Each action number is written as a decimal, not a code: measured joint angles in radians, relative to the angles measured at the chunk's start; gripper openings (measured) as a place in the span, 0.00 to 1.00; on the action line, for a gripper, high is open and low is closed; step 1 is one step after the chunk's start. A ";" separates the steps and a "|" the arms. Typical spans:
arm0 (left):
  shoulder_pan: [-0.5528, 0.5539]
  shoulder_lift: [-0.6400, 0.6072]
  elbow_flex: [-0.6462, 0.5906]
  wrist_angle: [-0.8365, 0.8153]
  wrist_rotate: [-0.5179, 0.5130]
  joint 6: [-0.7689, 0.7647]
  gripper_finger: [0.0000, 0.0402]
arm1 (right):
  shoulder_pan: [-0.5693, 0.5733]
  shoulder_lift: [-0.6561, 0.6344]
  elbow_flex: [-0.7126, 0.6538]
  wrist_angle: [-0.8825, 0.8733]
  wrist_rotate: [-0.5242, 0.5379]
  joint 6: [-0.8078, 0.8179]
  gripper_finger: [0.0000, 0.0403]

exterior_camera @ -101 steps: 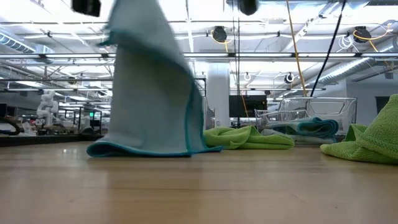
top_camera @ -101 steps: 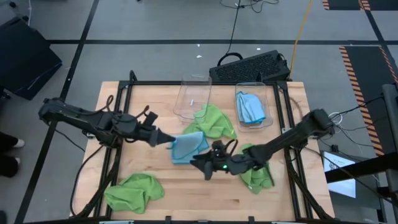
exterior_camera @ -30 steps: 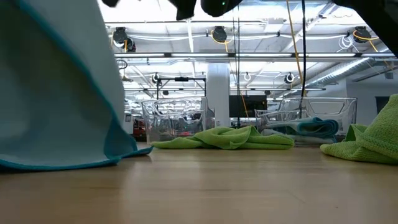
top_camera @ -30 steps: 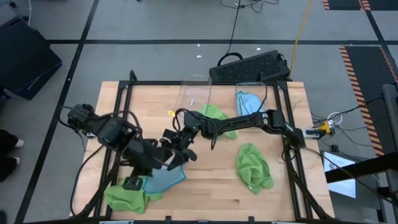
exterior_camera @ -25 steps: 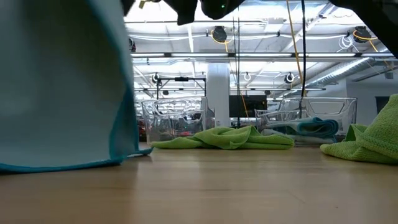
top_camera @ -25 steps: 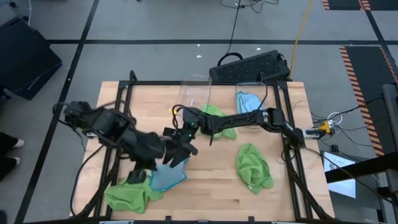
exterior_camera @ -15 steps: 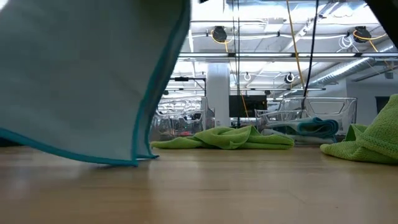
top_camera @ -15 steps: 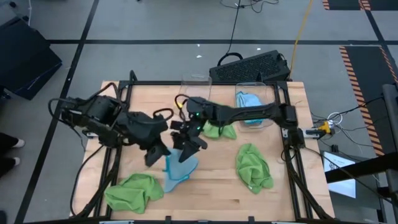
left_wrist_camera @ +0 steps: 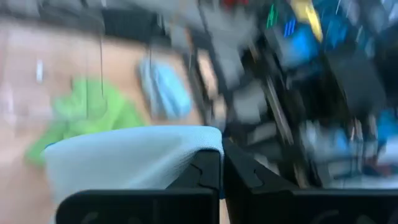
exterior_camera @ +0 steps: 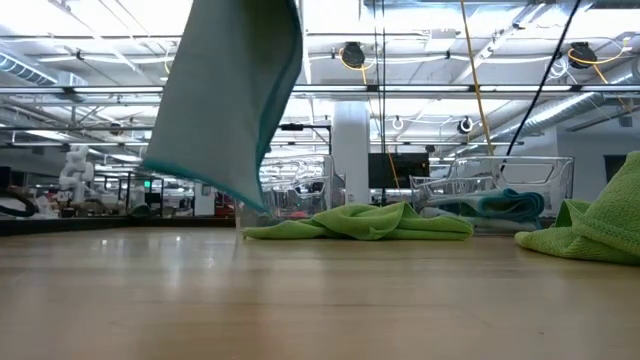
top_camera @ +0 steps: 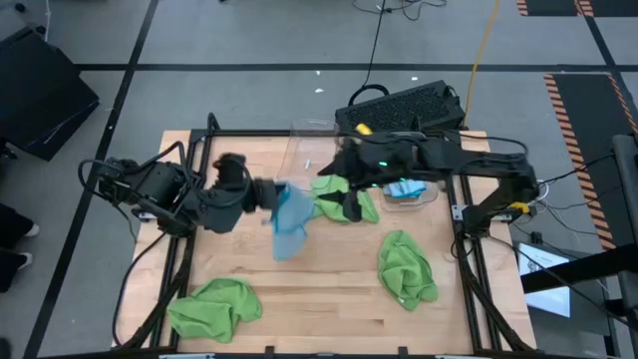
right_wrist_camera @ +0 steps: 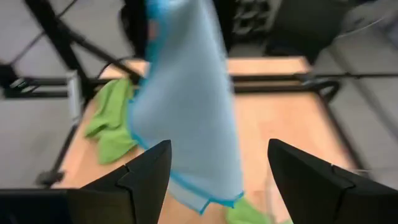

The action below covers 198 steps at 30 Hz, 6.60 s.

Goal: Fold microfiber towels
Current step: Fold the blue microfiber towel

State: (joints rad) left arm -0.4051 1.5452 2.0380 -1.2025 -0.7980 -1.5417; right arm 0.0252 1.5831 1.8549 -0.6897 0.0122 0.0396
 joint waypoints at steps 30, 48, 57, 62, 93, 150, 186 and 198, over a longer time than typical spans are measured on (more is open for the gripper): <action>0.351 0.100 -0.002 0.278 0.204 0.443 0.01 | 0.146 -0.012 -0.533 0.971 0.749 0.109 0.79; 0.362 0.098 -0.001 0.281 0.330 0.512 0.01 | 0.119 -0.018 -0.532 0.882 0.907 0.105 0.84; 0.370 0.098 -0.001 0.280 0.362 0.516 0.01 | 0.103 -0.018 -0.532 0.815 0.909 0.127 0.84; 0.391 0.087 0.000 0.274 0.359 0.517 0.01 | 0.118 -0.018 -0.532 0.738 0.961 0.138 0.84; 0.422 0.036 0.000 0.222 0.327 0.562 0.01 | 0.127 -0.018 -0.532 0.657 0.974 0.154 0.34; 0.300 -0.003 0.000 0.298 0.789 0.692 0.01 | 0.010 -0.441 -0.531 0.336 -0.155 0.517 0.00; 0.180 0.074 -0.053 0.200 0.362 0.571 0.01 | 0.061 -0.418 -0.531 0.194 -0.070 0.583 0.00; -0.120 0.078 -0.457 0.470 0.386 0.128 0.02 | 0.277 -0.236 -0.531 0.184 -0.220 0.724 0.00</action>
State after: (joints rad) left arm -0.5254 1.6234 1.5806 -0.7323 -0.4124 -1.4141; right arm 0.3018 1.3469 1.3235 -0.5060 -0.2079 0.7635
